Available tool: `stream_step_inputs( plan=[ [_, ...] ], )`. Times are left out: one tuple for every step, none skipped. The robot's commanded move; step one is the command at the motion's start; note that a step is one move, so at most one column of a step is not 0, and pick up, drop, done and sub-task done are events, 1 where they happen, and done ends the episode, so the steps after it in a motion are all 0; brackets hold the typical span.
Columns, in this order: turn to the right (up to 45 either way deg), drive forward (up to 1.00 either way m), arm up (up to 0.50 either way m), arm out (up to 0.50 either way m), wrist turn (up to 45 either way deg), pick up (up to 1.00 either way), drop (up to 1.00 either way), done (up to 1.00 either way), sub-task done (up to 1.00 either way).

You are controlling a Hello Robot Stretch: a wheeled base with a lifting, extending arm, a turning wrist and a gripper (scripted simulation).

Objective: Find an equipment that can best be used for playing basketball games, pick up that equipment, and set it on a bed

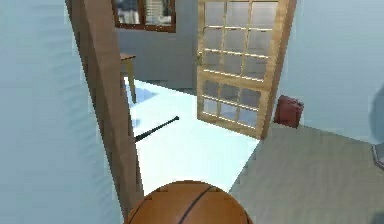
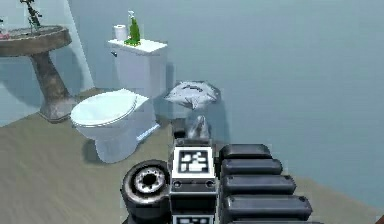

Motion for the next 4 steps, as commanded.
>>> stream_step_inputs(
  plan=[
    [21.0,0.00,0.00,0.00,0.0,0.00,0.00,0.00,0.00],
    [0.0,0.55,0.00,0.00,0.0,0.00,0.00,0.00,0.00],
    [-45.0,0.00,0.00,0.00,0.0,0.00,0.00,0.00,0.00],
    [-24.0,0.00,0.00,0.00,0.0,0.00,0.00,0.00,0.00]
  ],
)
